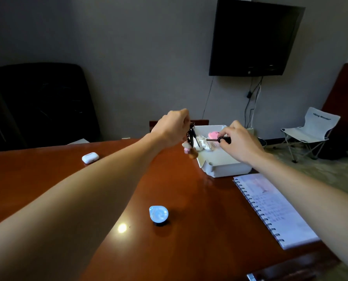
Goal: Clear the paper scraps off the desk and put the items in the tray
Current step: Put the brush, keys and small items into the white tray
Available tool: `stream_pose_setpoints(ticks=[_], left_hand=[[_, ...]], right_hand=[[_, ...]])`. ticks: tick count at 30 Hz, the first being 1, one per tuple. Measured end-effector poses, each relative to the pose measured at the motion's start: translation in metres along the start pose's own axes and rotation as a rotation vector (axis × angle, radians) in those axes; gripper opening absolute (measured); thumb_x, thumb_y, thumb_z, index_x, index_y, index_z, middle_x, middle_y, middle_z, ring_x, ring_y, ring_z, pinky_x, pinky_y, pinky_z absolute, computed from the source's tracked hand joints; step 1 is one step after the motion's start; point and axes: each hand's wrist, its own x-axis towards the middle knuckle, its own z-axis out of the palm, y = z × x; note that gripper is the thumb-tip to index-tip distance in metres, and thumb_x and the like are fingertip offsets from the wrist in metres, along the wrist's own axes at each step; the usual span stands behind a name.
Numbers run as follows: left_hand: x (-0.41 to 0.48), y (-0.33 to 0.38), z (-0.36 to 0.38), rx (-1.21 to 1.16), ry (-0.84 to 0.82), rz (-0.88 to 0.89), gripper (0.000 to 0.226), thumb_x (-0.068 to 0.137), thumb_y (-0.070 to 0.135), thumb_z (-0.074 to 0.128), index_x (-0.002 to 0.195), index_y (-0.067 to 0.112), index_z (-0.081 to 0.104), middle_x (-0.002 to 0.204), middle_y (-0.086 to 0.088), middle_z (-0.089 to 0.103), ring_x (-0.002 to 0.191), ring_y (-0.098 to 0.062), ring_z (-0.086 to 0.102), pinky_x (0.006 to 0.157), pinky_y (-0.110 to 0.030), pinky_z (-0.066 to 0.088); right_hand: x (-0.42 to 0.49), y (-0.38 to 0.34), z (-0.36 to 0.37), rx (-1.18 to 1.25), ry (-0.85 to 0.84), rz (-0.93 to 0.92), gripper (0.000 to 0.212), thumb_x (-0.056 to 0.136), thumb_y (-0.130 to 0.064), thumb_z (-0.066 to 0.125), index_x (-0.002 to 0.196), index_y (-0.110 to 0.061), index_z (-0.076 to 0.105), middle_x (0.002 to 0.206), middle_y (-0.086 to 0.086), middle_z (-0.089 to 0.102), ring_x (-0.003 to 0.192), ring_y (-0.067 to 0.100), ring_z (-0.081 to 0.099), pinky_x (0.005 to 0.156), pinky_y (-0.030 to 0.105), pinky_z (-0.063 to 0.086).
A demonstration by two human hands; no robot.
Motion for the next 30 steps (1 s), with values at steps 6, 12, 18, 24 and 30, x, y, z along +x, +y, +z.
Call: stream_pose_setpoints(ticks=[6, 12, 18, 24, 30], left_hand=[[0.03, 0.009, 0.022, -0.009, 0.034, 0.057, 0.012, 0.097, 0.015, 0.044, 0.098, 0.012, 0.056, 0.096, -0.007, 0.065, 0.081, -0.03, 0.06, 0.073, -0.043, 0.053], [0.057, 0.008, 0.055, -0.016, 0.015, 0.088, 0.014, 0.098, 0.016, 0.045, 0.1, 0.012, 0.058, 0.1, -0.008, 0.066, 0.082, -0.03, 0.062, 0.073, -0.042, 0.053], [0.074, 0.005, 0.091, 0.028, -0.026, 0.073, 0.014, 0.098, 0.021, 0.045, 0.1, 0.014, 0.058, 0.1, -0.006, 0.066, 0.081, -0.031, 0.061, 0.071, -0.039, 0.05], [0.077, -0.013, 0.127, 0.173, -0.076, 0.048, 0.018, 0.095, 0.027, 0.049, 0.102, 0.018, 0.064, 0.103, -0.002, 0.068, 0.088, -0.03, 0.062, 0.069, -0.032, 0.039], [0.078, -0.026, 0.145, 0.194, -0.119, 0.025, 0.019, 0.093, 0.025, 0.051, 0.102, 0.018, 0.065, 0.103, -0.004, 0.067, 0.089, -0.028, 0.062, 0.068, -0.031, 0.041]], right_hand=[[0.021, 0.032, 0.01, -0.082, -0.002, 0.021, 0.02, 0.094, -0.024, 0.057, 0.11, -0.024, 0.07, 0.109, 0.004, 0.05, 0.106, 0.026, 0.049, 0.075, 0.03, 0.034], [0.038, 0.061, 0.029, -0.155, -0.098, 0.029, 0.022, 0.091, -0.026, 0.06, 0.11, -0.023, 0.071, 0.111, 0.007, 0.054, 0.115, 0.029, 0.047, 0.086, 0.034, 0.036], [0.053, 0.08, 0.047, -0.146, -0.158, 0.074, 0.016, 0.088, -0.029, 0.065, 0.102, -0.025, 0.072, 0.103, 0.004, 0.052, 0.103, 0.03, 0.053, 0.082, 0.034, 0.035], [0.064, 0.087, 0.07, -0.148, -0.205, 0.05, 0.016, 0.089, -0.031, 0.061, 0.101, -0.032, 0.072, 0.097, -0.002, 0.045, 0.105, 0.029, 0.05, 0.088, 0.037, 0.032], [0.076, 0.089, 0.084, -0.231, -0.217, 0.019, 0.019, 0.09, -0.032, 0.056, 0.1, -0.036, 0.073, 0.096, -0.002, 0.048, 0.105, 0.027, 0.049, 0.089, 0.039, 0.027]])
